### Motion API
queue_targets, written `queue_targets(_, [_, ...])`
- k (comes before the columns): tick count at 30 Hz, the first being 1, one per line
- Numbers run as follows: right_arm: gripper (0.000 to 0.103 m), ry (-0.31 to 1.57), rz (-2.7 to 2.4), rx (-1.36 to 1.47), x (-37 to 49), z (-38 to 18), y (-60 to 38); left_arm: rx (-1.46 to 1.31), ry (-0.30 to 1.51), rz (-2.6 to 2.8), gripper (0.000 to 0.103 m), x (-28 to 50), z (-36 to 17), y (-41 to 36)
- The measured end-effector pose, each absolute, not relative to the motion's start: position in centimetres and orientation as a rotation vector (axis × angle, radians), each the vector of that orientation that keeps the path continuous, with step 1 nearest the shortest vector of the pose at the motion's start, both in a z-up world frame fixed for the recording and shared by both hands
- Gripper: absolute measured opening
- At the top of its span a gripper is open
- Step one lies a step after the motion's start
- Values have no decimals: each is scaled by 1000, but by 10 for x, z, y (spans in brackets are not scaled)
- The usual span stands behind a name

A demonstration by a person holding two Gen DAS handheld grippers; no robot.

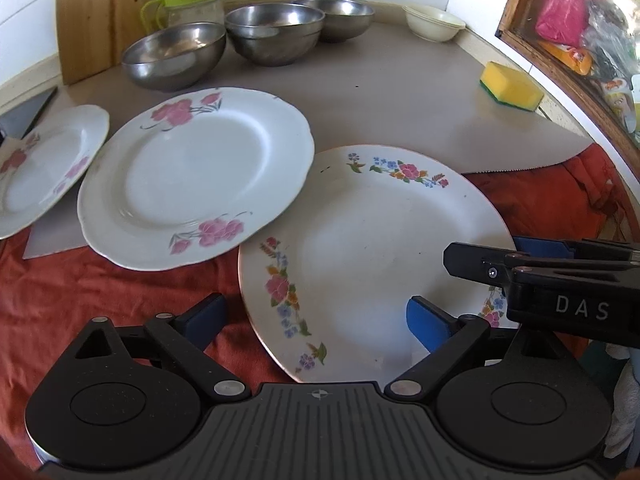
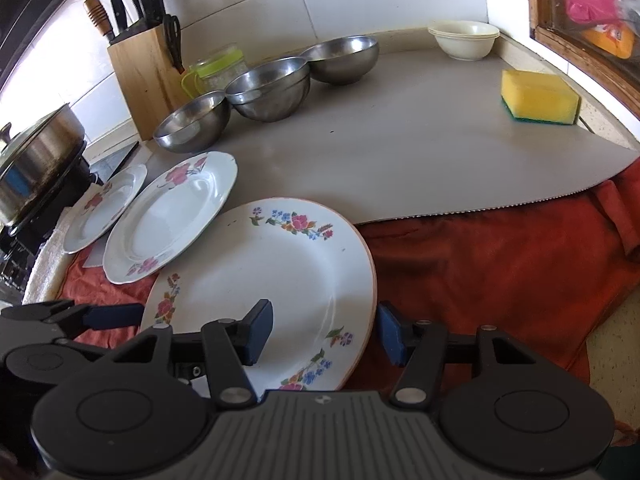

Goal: Organize plates and bowls

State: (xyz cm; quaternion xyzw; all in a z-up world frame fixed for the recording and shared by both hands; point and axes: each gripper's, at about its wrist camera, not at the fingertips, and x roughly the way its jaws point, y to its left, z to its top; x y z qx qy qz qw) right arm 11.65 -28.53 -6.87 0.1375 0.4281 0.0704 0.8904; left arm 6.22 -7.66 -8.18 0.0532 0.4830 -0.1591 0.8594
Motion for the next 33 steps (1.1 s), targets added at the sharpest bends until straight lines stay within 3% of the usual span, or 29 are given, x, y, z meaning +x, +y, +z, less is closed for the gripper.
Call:
queue_targets(27, [59,827,60,306,86,-60,-333,194,909,-502,99,48,-75,-131])
queue_targets(31, [58,824,49,300,87,-61,-337,242,884,-570,86,46,-73,-146])
queue_targets(33, [58,831,29,281,88,-61,-338,269,871,-553,88,46,-73,-149])
